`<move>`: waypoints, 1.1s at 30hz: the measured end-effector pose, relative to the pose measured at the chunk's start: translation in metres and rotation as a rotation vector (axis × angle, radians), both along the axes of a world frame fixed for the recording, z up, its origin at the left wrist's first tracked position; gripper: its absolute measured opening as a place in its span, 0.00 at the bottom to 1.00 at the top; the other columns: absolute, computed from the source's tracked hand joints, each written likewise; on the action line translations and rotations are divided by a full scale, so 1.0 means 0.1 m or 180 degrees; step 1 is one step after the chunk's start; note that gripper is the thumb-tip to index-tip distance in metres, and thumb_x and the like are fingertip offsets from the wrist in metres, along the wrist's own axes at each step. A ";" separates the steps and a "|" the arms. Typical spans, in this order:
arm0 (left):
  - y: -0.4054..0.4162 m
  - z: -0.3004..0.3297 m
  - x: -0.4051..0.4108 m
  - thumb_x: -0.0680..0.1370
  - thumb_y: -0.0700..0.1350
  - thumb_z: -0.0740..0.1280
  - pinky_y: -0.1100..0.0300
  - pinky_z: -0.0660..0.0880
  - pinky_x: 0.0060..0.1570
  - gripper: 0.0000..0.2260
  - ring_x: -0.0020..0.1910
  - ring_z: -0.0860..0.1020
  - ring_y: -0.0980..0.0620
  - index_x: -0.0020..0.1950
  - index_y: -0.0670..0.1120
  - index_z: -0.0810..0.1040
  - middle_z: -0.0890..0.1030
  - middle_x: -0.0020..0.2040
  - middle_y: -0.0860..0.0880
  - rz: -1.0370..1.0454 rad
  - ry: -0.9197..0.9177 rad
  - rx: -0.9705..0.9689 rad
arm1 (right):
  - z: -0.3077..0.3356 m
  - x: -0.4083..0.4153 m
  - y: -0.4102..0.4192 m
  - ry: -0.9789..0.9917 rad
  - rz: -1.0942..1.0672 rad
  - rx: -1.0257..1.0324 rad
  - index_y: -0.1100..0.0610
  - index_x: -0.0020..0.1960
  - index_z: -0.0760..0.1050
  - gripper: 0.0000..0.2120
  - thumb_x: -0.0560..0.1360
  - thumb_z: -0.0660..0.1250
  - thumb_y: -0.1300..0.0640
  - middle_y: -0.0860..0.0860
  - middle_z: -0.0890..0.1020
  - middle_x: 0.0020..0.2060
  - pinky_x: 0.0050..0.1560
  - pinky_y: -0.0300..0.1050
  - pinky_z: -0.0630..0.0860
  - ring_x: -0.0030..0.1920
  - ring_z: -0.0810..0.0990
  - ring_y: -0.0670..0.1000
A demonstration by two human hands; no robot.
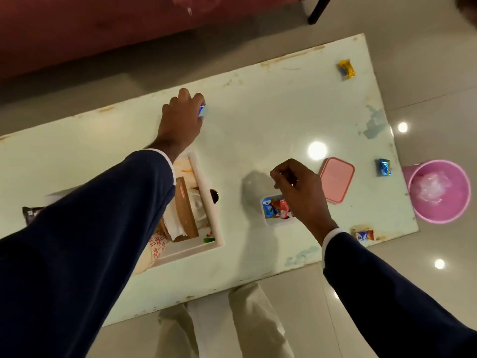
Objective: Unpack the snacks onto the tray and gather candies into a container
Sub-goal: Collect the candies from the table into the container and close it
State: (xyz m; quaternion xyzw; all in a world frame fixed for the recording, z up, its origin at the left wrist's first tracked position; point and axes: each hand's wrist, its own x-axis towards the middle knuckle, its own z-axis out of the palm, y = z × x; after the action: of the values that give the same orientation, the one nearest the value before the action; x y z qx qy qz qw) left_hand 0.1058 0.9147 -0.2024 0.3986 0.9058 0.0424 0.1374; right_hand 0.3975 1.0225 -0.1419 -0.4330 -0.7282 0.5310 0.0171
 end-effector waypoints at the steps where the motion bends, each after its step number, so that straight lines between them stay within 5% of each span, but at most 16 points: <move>1: 0.01 -0.02 0.01 0.81 0.46 0.69 0.44 0.80 0.54 0.12 0.48 0.80 0.39 0.61 0.45 0.73 0.76 0.56 0.39 -0.0013 -0.0077 0.0061 | -0.01 0.05 0.01 -0.0028 -0.0006 -0.0036 0.49 0.43 0.78 0.05 0.77 0.68 0.54 0.48 0.83 0.34 0.37 0.33 0.76 0.37 0.83 0.46; 8: -0.07 -0.03 0.30 0.77 0.36 0.71 0.55 0.79 0.45 0.09 0.41 0.78 0.45 0.48 0.46 0.72 0.71 0.56 0.42 0.0069 -0.0668 0.0174 | -0.01 0.48 0.04 -0.0180 -0.0137 -0.0174 0.49 0.44 0.79 0.05 0.79 0.67 0.55 0.45 0.83 0.35 0.34 0.31 0.74 0.34 0.80 0.41; 14: 0.03 0.07 0.48 0.73 0.37 0.71 0.55 0.73 0.49 0.08 0.51 0.79 0.41 0.51 0.42 0.77 0.79 0.53 0.39 0.0506 -0.0985 0.0301 | -0.01 1.02 0.05 -0.0237 -0.0556 -0.0008 0.47 0.44 0.78 0.04 0.77 0.68 0.54 0.43 0.84 0.36 0.38 0.30 0.74 0.37 0.82 0.44; 19: 0.15 0.55 1.29 0.73 0.40 0.74 0.58 0.73 0.49 0.15 0.47 0.80 0.48 0.58 0.47 0.79 0.82 0.49 0.44 0.0357 -0.1709 0.0724 | -0.06 1.56 0.07 -0.0600 -0.0817 0.0404 0.51 0.48 0.79 0.03 0.77 0.69 0.58 0.45 0.81 0.46 0.43 0.37 0.75 0.41 0.80 0.44; 22: 0.10 0.71 1.82 0.76 0.42 0.74 0.56 0.73 0.53 0.08 0.49 0.80 0.45 0.54 0.45 0.83 0.80 0.51 0.41 0.0082 -0.1838 0.0591 | -0.08 1.87 0.12 -0.1090 -0.1003 0.0822 0.53 0.56 0.79 0.14 0.74 0.69 0.66 0.49 0.74 0.56 0.52 0.45 0.79 0.50 0.79 0.51; 26: -0.02 0.72 2.21 0.77 0.45 0.75 0.58 0.77 0.45 0.06 0.42 0.82 0.46 0.50 0.44 0.82 0.81 0.48 0.44 0.0273 -0.2138 0.0493 | -0.14 2.15 0.22 -0.1867 -0.0715 0.1037 0.52 0.65 0.77 0.23 0.72 0.71 0.66 0.54 0.72 0.64 0.62 0.52 0.75 0.63 0.72 0.59; 29: -0.06 0.67 2.32 0.76 0.48 0.76 0.74 0.71 0.32 0.07 0.33 0.82 0.57 0.47 0.47 0.80 0.83 0.41 0.51 0.0602 -0.2335 0.0402 | -0.25 2.21 0.30 -0.2028 -0.0169 0.1008 0.54 0.67 0.75 0.20 0.75 0.69 0.64 0.57 0.71 0.65 0.59 0.54 0.76 0.63 0.71 0.62; 33: -0.05 0.63 2.39 0.76 0.45 0.75 0.74 0.71 0.32 0.04 0.33 0.82 0.56 0.47 0.49 0.82 0.83 0.41 0.53 0.0498 -0.2380 0.0255 | -0.34 2.16 0.38 -0.1822 -0.0070 0.1045 0.59 0.59 0.75 0.10 0.79 0.64 0.65 0.58 0.74 0.56 0.48 0.56 0.79 0.52 0.77 0.62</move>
State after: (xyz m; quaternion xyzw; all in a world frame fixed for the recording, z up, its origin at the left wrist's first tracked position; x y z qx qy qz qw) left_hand 0.3445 0.9100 -0.1393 0.2903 0.8184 0.2306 0.4390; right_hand 0.6133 1.0604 -0.1760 -0.5640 -0.7745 0.2632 -0.1129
